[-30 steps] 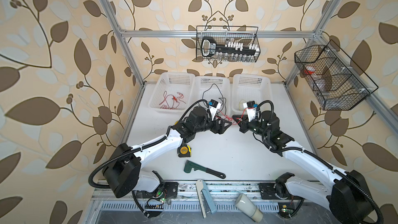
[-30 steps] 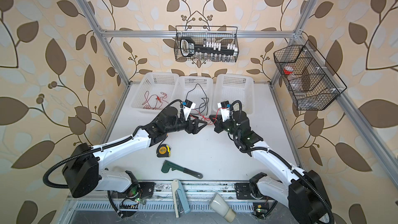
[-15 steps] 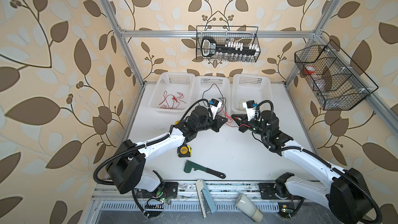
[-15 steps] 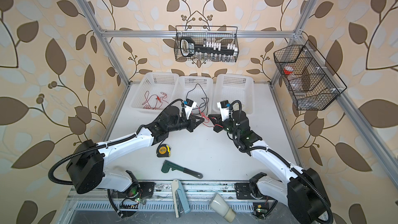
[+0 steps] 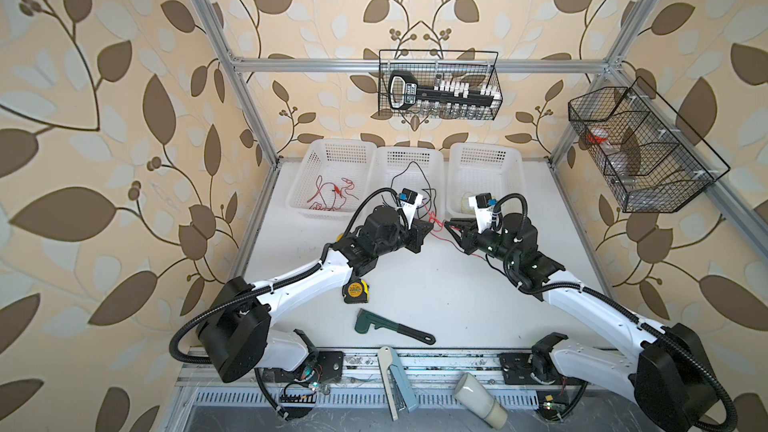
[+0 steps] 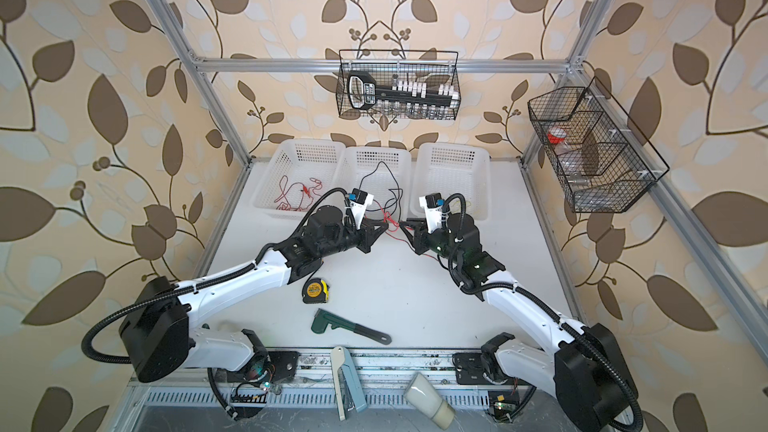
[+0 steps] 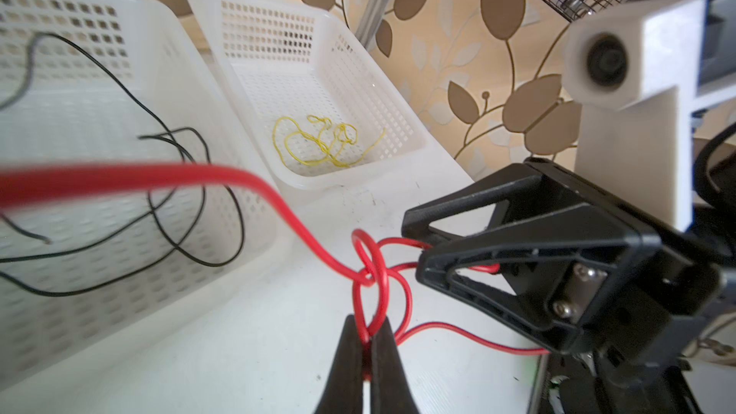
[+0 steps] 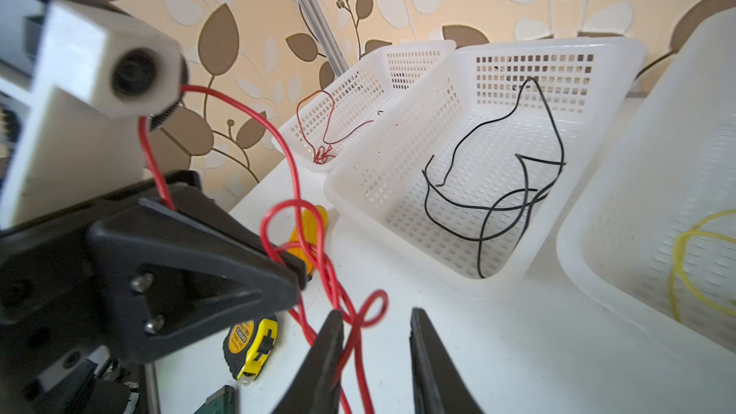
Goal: Untangle the cables
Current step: 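Carry the red wire into the red-wire basket and open the left gripper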
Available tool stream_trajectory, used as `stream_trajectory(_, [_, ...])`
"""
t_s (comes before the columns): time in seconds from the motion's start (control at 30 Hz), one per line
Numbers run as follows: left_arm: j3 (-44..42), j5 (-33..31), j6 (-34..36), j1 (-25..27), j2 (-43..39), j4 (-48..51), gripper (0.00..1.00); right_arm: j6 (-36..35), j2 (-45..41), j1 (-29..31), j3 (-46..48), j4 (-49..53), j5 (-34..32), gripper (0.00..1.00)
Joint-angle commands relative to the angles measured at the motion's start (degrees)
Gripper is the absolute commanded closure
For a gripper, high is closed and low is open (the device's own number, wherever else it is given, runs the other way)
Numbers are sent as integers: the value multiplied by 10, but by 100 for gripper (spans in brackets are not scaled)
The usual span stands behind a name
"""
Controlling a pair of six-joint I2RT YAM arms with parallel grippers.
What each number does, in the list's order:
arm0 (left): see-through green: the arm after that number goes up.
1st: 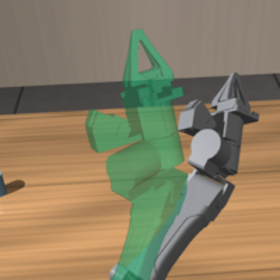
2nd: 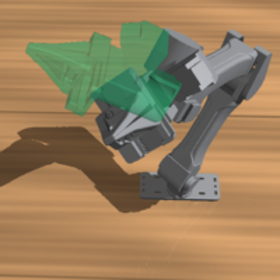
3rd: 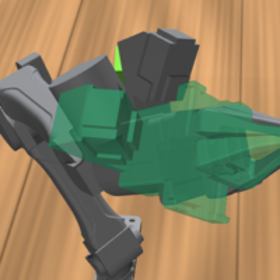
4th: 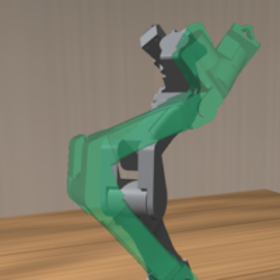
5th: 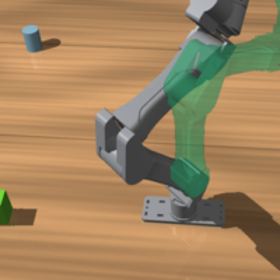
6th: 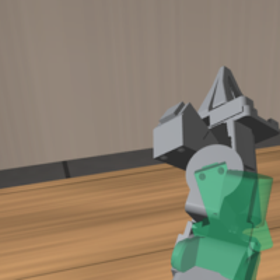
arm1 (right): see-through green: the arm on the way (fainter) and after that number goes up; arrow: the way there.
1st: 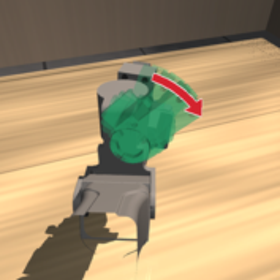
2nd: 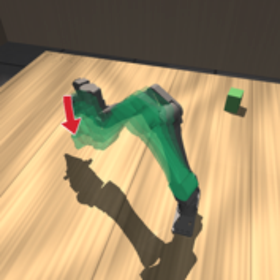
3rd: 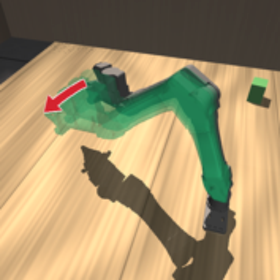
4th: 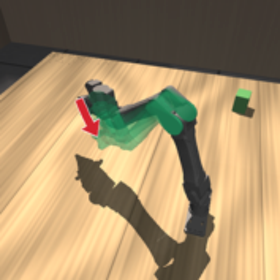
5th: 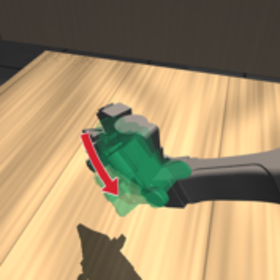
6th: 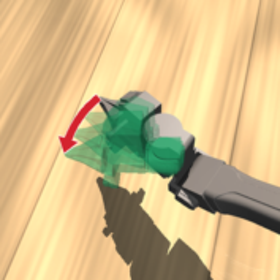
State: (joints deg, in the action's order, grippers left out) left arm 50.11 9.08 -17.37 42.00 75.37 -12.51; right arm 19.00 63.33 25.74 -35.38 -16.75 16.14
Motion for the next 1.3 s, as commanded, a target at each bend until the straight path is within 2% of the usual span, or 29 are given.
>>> stream_trajectory(0.0, [6, -113, 57, -1, -52, 15, 100, -12, -25, -13, -6, 27, -53, 67])
stream_trajectory(0.17, [41, -245, 108, -22, -66, 83, 100, -7, -60, -58, 12, 56, -108, 63])
stream_trajectory(0.3, [67, -311, 133, -86, -65, 118, 100, -28, -84, -74, 18, 99, -155, 62])
stream_trajectory(0.43, [81, -307, 110, -195, -54, 123, 100, -43, -94, -78, 27, 117, -180, 62])
stream_trajectory(0.53, [93, -293, 108, -257, -27, 111, 100, -40, -90, -80, 32, 119, -184, 62])
stream_trajectory(0.8, [192, -291, 55, -369, 127, 140, 100, -40, -64, -79, 31, 115, -192, 62])
stream_trajectory(0.97, [249, -265, 15, -404, 221, 160, 100, -47, -59, -80, 37, 121, -206, 62])
stream_trajectory(1.13, [302, -228, 13, -407, 304, 189, 100, -55, -62, -82, 49, 124, -223, 61])
stream_trajectory(1.27, [309, -222, 9, -407, 329, 201, 100, -59, -58, -85, 56, 123, -234, 61])
